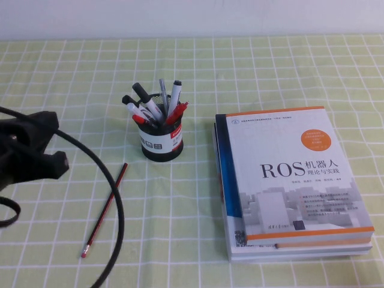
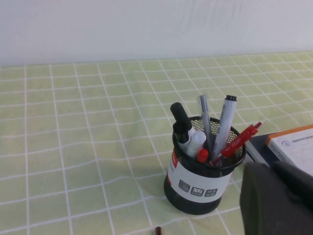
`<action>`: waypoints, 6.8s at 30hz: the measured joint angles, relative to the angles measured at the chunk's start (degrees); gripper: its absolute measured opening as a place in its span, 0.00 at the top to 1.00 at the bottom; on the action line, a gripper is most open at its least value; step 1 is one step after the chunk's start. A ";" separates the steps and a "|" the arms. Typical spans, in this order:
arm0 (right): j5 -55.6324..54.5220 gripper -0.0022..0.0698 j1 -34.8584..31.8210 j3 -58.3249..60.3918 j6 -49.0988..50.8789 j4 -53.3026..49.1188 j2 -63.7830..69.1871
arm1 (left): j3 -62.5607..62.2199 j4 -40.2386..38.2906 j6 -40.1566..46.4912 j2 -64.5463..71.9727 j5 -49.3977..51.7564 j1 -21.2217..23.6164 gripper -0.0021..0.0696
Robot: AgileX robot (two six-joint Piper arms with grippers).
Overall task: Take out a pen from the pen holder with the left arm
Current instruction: Pick up the pen from the pen holder
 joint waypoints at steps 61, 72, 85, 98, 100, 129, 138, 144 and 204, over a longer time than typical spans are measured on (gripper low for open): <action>0.00 0.99 0.00 0.00 0.00 0.00 0.00 | 6.59 48.76 -34.97 35.31 -58.69 -27.92 0.35; 0.00 0.99 0.00 0.00 0.00 0.00 0.00 | -1.76 49.03 -28.28 42.76 -59.10 -26.33 0.36; 0.00 0.99 0.00 0.00 0.00 0.00 0.00 | -9.39 50.81 -27.99 50.75 -57.46 -23.10 0.40; 0.00 0.99 0.00 0.00 0.00 0.00 0.00 | -14.78 52.22 -27.95 54.94 -54.08 -21.82 0.43; 0.00 0.99 0.00 0.00 0.00 0.00 0.00 | -15.30 52.36 -27.95 55.33 -53.82 -21.58 0.46; 0.00 0.99 0.00 0.00 0.00 0.00 0.00 | -16.70 53.28 -27.73 56.84 -53.79 -20.20 0.97; 0.00 0.99 0.00 0.00 0.00 0.00 0.00 | -16.70 53.28 -27.73 50.51 -52.04 -20.20 0.97; 0.00 0.99 0.00 0.00 0.00 0.00 0.00 | -16.70 52.62 -27.73 46.07 -49.38 -20.20 0.97; 0.00 0.99 0.00 0.00 0.00 0.00 0.00 | -22.96 59.24 -29.25 61.10 -48.75 -17.51 0.37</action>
